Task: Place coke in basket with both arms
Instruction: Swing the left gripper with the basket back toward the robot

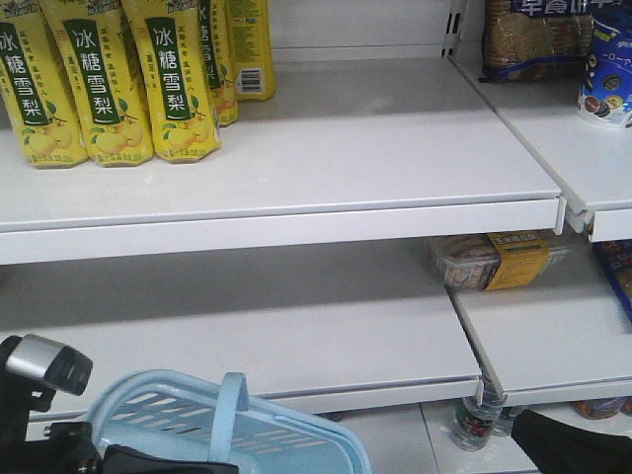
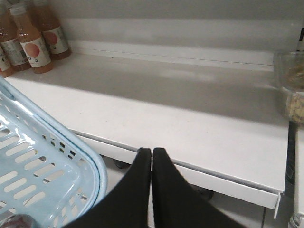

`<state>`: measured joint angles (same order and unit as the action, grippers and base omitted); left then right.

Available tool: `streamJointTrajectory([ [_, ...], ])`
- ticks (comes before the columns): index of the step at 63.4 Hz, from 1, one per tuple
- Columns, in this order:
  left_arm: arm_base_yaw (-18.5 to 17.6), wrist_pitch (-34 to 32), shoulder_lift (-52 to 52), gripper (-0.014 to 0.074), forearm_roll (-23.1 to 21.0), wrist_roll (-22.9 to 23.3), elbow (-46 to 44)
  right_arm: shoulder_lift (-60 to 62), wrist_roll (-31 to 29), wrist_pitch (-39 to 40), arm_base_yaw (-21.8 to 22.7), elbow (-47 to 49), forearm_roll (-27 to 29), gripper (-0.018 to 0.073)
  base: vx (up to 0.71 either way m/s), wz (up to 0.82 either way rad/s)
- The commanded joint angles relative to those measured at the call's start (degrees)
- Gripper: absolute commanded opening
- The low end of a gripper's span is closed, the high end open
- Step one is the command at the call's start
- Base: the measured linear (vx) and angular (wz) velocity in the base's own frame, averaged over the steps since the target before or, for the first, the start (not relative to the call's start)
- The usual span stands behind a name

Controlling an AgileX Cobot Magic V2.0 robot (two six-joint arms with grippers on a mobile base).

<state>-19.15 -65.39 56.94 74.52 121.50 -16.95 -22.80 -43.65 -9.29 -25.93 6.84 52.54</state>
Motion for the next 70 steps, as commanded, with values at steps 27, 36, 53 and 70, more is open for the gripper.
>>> streamJointTrajectory([
  [27,-0.14,-6.7,-3.83,-0.0008,-11.05,-0.63,-1.35,-0.32,-0.21,2.64,0.32,1.44,0.59,-0.0002,0.0,0.0],
  [36,-0.14,-2.19,-3.83,-0.0008,-12.51,-6.65,-1.35,-0.32,-0.21,2.64,0.32,1.44,0.59,-0.0002,0.0,0.0],
  [53,-0.14,2.21,-3.76,-0.0006,-14.59,-24.99,-1.35,-0.32,-0.21,2.64,0.32,1.44,0.59,-0.0002,0.0,0.0],
  [70,-0.14,6.05,-3.76,-0.0006,-21.06,-51.41,-1.3,-0.32,-0.21,2.64,0.32,1.44,0.59,-0.0002,0.0,0.0],
])
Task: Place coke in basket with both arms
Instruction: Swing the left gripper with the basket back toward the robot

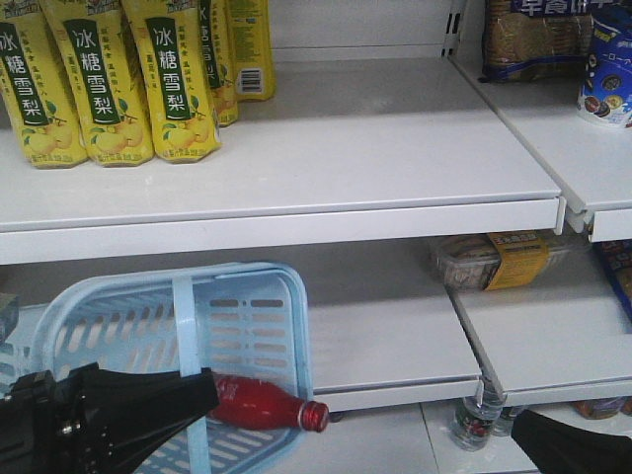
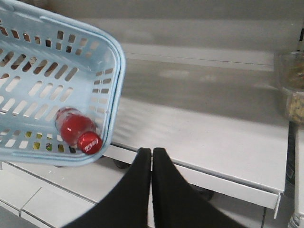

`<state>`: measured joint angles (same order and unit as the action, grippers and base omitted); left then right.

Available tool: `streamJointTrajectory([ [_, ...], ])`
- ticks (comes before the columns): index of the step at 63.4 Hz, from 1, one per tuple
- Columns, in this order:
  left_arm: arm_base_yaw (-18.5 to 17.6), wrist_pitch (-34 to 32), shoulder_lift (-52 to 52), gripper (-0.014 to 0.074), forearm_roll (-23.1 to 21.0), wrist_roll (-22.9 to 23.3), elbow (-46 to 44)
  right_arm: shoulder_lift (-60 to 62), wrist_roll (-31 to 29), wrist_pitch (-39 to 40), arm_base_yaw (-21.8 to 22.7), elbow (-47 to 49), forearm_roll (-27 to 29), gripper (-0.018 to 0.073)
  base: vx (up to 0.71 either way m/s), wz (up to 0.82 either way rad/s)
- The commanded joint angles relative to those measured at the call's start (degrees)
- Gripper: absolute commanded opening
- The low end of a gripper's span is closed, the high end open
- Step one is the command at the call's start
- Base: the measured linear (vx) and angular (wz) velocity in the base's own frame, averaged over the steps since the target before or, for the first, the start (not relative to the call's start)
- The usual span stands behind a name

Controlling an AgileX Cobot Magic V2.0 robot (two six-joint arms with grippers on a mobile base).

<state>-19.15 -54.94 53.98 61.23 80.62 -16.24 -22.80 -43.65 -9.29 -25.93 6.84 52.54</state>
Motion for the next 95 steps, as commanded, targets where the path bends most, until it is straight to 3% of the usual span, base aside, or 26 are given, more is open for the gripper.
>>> streamJointTrajectory([
  [1,-0.14,-4.39,-0.79,-0.0006,-8.29,-11.52,-2.01,-0.32,-0.21,2.64,0.32,1.44,0.59,-0.0002,0.0,0.0],
  [10,-0.14,-4.18,-0.79,-0.0006,-14.27,-18.62,-2.01,-0.32,-0.21,2.32,0.32,1.44,0.59,-0.0002,0.0,0.0],
  [17,-0.14,-0.46,-0.79,-0.0006,-18.3,-23.78,-1.57,-0.32,-0.21,2.32,0.32,1.44,0.59,-0.0002,0.0,0.0],
  [28,-0.14,3.51,-1.11,-0.0006,-33.67,-27.22,4.59,-0.32,-0.21,2.32,0.32,1.44,0.59,-0.0002,0.0,0.0],
  [37,-0.14,5.98,-3.45,-0.0006,-38.16,-30.06,9.39,-0.32,-0.21,2.32,0.32,1.44,0.59,-0.0002,0.0,0.0],
  [53,-1.21,9.37,-9.01,-0.0006,-41.29,-31.26,12.38,-0.32,-0.15,2.37,0.32,1.44,0.59,-0.0002,0.0,0.0],
  [82,-1.21,9.73,-18.88,-0.0006,-38.75,-30.31,12.38,-0.32,-0.16,2.45,0.32,1.44,0.59,-0.0002,0.0,0.0],
  [95,-1.26,21.54,-25.55,-0.0006,-36.49,-29.18,12.38,-0.32,-0.16,2.45,0.32,1.44,0.59,-0.0002,0.0,0.0],
])
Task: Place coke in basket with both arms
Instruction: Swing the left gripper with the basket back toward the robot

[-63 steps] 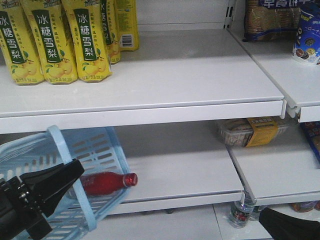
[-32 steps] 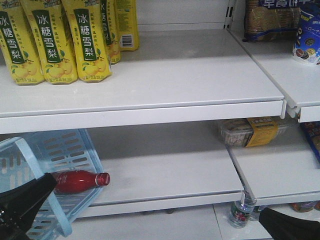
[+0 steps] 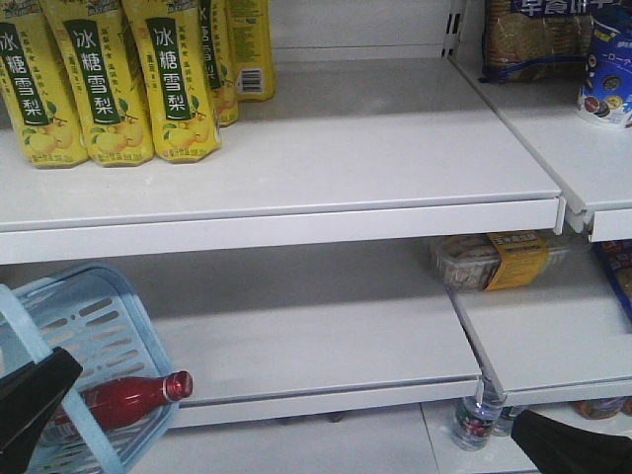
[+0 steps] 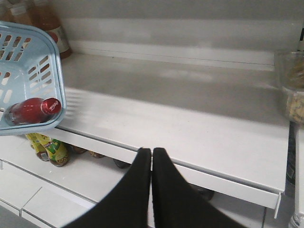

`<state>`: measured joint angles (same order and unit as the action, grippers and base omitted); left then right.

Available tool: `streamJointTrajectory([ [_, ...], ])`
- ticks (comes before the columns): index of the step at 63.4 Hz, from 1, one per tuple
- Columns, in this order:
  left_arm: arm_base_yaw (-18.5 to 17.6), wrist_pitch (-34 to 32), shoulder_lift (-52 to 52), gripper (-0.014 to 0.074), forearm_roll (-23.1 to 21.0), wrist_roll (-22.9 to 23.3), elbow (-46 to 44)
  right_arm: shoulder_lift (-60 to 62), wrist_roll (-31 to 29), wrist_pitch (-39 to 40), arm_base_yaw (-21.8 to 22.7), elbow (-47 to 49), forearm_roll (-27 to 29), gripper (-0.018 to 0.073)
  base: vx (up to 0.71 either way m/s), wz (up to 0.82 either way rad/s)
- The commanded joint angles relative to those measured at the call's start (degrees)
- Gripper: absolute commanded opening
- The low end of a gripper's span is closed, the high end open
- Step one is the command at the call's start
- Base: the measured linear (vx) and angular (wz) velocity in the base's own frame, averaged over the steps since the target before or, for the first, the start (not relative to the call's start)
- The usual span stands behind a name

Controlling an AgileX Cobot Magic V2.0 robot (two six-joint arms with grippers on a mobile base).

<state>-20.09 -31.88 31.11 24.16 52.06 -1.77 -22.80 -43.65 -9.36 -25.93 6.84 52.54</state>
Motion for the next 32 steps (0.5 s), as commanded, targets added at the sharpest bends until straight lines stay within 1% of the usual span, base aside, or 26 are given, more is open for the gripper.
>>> streamJointTrajectory([
  [1,-0.31,-0.22,-3.08,-0.0006,0.57,-0.27,-2.09,-0.32,-0.16,2.52,0.32,1.44,0.59,-0.0002,0.0,0.0],
  [4,-0.31,2.6,-4.69,-0.0006,0.57,0.45,-2.09,-0.32,-0.16,2.52,0.32,1.44,0.59,-0.0002,0.0,0.0],
  [12,-0.31,9.83,-8.08,-0.0006,0.62,0.45,-2.09,-0.32,-0.16,2.52,0.32,1.44,0.59,-0.0002,0.0,0.0],
  [17,-0.31,12.97,-10.1,-0.0006,0.85,0.45,-2.04,-0.32,-0.16,2.52,0.32,1.44,0.59,-0.0002,0.0,0.0],
  [25,-0.31,12.88,-13.16,-0.0006,1.0,0.53,0.14,-0.32,-0.16,2.52,0.32,1.44,0.59,-0.0002,0.0,0.0],
  [32,-0.31,10.45,-15.27,-0.0006,0.5,0.79,3.39,-0.32,-0.16,2.4,0.32,1.44,0.59,-0.0002,0.0,0.0],
])
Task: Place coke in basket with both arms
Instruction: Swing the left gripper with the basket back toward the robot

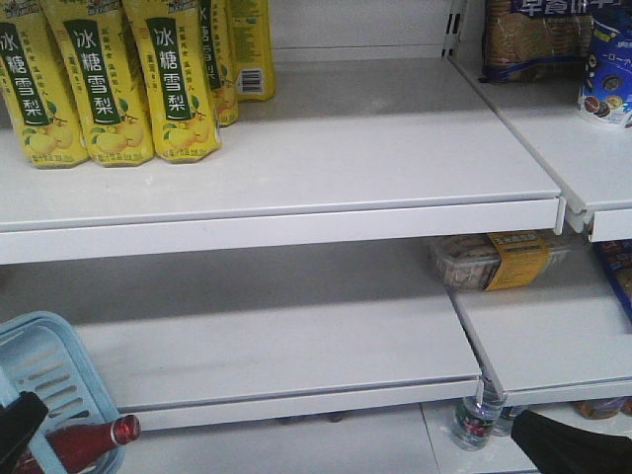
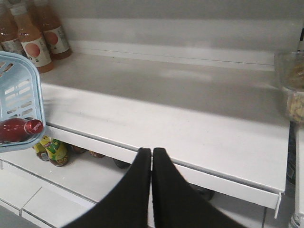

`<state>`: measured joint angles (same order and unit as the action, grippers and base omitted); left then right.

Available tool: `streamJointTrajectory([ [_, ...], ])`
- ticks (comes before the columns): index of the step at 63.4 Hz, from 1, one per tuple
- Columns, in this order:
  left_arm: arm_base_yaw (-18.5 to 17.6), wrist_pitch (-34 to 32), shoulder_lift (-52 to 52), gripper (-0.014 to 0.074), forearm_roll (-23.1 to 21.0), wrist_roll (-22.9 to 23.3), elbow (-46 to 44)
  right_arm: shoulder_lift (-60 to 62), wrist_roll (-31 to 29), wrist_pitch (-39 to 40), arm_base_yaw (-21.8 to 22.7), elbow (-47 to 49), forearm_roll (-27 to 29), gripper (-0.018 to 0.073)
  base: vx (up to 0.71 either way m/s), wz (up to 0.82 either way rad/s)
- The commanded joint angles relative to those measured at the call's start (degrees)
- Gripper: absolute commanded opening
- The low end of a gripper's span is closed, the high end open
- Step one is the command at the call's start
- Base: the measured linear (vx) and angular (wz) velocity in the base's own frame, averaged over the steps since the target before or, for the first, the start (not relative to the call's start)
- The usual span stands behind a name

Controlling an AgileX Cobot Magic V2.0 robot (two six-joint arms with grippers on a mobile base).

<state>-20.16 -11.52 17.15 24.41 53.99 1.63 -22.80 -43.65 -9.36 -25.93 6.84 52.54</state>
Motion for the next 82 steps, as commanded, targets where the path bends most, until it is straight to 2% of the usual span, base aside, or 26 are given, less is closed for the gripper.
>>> streamJointTrajectory([
  [1,-0.24,-10.22,-1.5,-0.0006,0.25,-1.14,0.27,-0.32,-0.16,2.34,0.32,1.44,0.59,-0.0002,0.0,0.0],
  [9,-0.24,-9.88,-1.74,-0.0006,-2.51,-2.67,0.69,-0.32,-0.16,2.36,0.32,1.44,0.59,-0.0002,0.0,0.0],
  [13,-0.3,-9.33,-1.74,-0.0006,-7.46,-7.4,0.69,-0.32,-0.16,2.36,0.32,1.44,0.59,-0.0002,0.0,0.0],
  [22,-1.57,-6.84,-1.74,-0.0006,-20.01,-21.27,0.69,-0.32,-0.16,2.36,0.32,1.44,0.59,-0.0002,0.0,0.0],
  [28,-1.98,-4.86,-1.95,-0.0006,-24.41,-27.71,0.69,-0.32,-0.16,2.36,0.32,1.44,0.59,-0.0002,0.0,0.0],
  [59,-1.98,15.09,-11.38,-0.0006,-23.57,-28.84,0.75,-0.32,-0.16,2.5,0.32,1.44,0.59,-0.0002,0.0,0.0],
  [82,-1.04,16.64,-14.81,-0.0006,-20.06,-28.84,0.75,-0.32,-0.16,2.5,0.32,1.44,0.59,-0.0002,0.0,0.0],
])
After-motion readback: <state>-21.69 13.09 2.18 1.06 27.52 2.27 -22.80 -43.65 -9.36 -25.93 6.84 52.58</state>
